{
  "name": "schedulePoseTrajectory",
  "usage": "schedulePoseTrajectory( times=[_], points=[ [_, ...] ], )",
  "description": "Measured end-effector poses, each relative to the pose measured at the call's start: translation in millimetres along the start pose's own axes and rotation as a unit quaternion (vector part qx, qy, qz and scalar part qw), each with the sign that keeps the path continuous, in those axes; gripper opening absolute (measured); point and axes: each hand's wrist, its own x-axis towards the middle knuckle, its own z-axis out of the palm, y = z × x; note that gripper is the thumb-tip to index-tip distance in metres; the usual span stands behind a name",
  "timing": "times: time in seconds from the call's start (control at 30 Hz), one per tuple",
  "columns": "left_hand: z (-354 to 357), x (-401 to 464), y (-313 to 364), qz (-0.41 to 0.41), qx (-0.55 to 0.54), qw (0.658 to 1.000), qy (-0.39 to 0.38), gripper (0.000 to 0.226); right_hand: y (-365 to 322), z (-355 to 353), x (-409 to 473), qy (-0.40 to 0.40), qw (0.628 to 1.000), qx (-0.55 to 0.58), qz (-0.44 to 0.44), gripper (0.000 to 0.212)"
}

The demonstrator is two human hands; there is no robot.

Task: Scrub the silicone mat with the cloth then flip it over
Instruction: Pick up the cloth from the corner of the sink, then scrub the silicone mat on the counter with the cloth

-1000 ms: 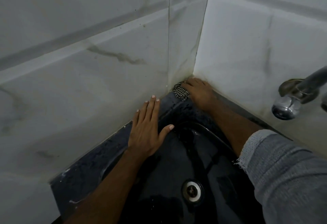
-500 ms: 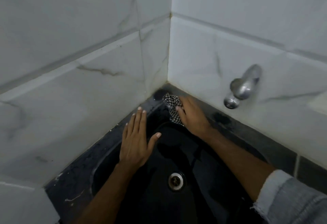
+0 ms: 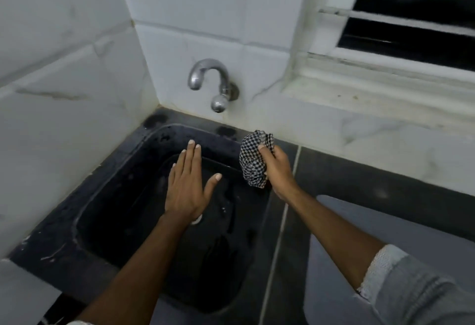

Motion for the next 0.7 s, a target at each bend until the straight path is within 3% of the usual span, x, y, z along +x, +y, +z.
schedulePoseTrajectory(
  times=[0.07, 0.17, 0.27, 0.43, 0.7],
  points=[
    [8, -4, 35, 0.026, -0.009, 1.0, -0.002, 0.083, -7, -36, -13, 0.002, 1.0, 0.025, 0.007, 0.022],
    [24, -19, 96, 0.054, -0.019, 0.998, -0.036, 0.085, -14, -96, -33, 0.023, 0.998, -0.051, 0.003, 0.037],
    [46, -44, 160, 0.075, -0.014, 0.993, -0.09, 0.086, -19, -160, -56, 0.033, 0.986, -0.157, -0.038, 0.031],
    [97, -105, 264, 0.128, -0.008, 0.97, -0.206, 0.092, -18, -277, -97, 0.043, 0.928, -0.347, -0.125, 0.02],
    [161, -152, 370, 0.158, 0.056, 0.908, -0.383, 0.114, -9, -425, -158, 0.06, 0.868, -0.48, -0.118, 0.022]
  ],
)
